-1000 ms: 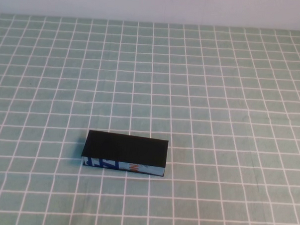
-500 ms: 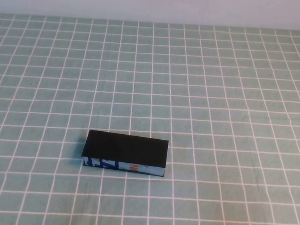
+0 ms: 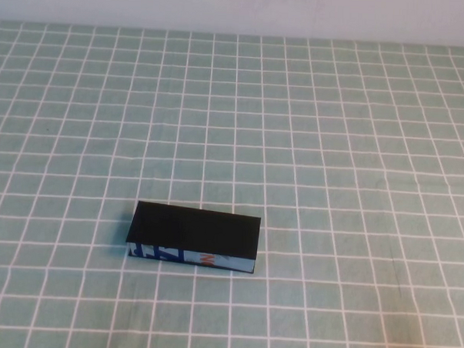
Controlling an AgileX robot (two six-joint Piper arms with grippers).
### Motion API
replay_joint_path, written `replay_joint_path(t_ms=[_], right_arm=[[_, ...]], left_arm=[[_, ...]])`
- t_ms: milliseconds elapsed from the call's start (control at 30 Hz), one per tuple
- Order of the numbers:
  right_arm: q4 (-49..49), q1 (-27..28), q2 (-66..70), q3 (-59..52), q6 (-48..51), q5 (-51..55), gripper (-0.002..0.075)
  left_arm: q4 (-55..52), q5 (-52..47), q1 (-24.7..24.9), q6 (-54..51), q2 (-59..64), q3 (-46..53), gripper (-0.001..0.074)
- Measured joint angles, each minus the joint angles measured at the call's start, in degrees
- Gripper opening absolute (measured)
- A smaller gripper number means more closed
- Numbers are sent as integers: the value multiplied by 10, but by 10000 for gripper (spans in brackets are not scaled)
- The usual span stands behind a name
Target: Return glasses to glasses case
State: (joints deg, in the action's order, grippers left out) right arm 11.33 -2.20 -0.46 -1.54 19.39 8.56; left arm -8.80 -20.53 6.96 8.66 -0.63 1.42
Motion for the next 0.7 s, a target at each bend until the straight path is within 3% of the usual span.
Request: replay_joint_path(t_ms=[267, 700], right_arm=[[19, 46, 0, 0, -1, 115, -13], [26, 46, 0, 0, -32, 122, -13]], left_arm=[[0, 0, 0, 0, 0, 0, -2], [0, 0, 0, 0, 0, 0, -2]])
